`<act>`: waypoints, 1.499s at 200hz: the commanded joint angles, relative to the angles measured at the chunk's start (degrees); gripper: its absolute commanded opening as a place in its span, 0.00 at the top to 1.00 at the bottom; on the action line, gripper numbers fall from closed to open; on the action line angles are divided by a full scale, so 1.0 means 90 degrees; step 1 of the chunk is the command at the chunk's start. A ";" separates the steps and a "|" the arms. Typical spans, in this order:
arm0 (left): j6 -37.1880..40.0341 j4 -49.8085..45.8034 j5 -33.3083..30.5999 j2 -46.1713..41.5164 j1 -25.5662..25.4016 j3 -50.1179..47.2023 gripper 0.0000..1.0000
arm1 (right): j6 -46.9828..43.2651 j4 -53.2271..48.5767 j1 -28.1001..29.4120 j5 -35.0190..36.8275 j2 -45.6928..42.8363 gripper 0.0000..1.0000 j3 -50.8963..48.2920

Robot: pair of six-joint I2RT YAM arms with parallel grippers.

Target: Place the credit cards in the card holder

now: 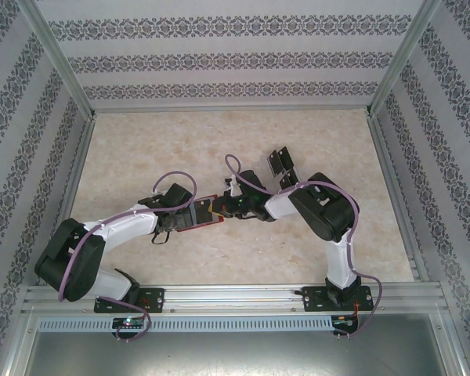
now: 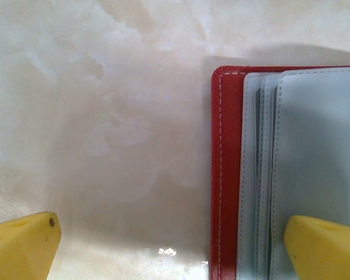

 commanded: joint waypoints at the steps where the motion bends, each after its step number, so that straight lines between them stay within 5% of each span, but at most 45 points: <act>1: -0.0050 -0.0349 -0.0023 0.0057 0.0059 -0.0245 0.00 | -0.0376 -0.0777 0.0043 -0.0123 0.0247 1.00 0.0252; 82: -0.0288 -0.0728 -0.0500 -0.0451 0.0078 -0.0053 0.00 | -0.0522 -0.1037 0.0018 -0.0172 0.0365 1.00 0.0484; 155: 0.0110 0.0210 -0.0098 0.0171 0.0096 0.0308 0.00 | -0.0550 -0.1075 0.0013 -0.0171 0.0374 1.00 0.0517; 300: -0.0377 -0.0587 -0.0426 0.0093 0.0099 -0.0194 0.00 | -0.0677 -0.1404 -0.0200 -0.0055 0.0240 1.00 0.0405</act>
